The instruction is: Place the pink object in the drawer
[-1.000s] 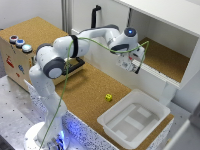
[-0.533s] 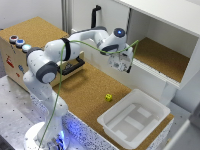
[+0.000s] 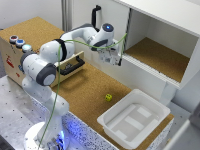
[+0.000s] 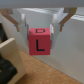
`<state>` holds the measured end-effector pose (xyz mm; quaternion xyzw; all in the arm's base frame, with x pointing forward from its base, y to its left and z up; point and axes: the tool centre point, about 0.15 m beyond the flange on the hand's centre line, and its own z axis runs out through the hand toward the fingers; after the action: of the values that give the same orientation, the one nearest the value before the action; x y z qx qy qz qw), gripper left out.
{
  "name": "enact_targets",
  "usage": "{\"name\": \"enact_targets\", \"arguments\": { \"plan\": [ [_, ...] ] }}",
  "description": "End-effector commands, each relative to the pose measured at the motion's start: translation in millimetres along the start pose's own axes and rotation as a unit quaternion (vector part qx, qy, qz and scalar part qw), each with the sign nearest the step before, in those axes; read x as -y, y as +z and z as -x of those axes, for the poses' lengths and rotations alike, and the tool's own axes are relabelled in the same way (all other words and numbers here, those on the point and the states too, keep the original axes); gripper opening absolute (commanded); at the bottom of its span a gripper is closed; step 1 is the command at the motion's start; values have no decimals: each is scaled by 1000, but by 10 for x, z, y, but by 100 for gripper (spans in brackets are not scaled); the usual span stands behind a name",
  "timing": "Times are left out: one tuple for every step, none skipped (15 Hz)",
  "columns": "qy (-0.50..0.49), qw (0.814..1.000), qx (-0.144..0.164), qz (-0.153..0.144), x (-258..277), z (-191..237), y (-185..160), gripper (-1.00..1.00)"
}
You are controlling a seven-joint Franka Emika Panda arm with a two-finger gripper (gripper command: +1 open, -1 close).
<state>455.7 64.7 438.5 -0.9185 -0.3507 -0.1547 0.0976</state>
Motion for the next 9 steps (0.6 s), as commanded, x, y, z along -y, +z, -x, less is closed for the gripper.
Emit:
{"name": "enact_targets", "arguments": {
  "plan": [
    [-98, 995, 10, -11, 804, -245, 273, -100],
    [-125, 992, 7, -13, 949, -289, 298, -100],
    [-148, 989, 4, -24, 1101, -348, 319, -100],
    [-169, 985, -3, -33, 1246, -406, 319, -100],
    [-191, 981, -5, -41, 1379, -448, 347, -100],
    [-209, 977, -6, -49, 1480, -471, 387, -100],
    [-236, 970, -2, -64, 1614, -494, 514, -100],
    [-251, 964, 0, -86, 1701, -512, 603, -100],
    [-266, 960, -1, -89, 1785, -527, 672, -100]
  ]
}}
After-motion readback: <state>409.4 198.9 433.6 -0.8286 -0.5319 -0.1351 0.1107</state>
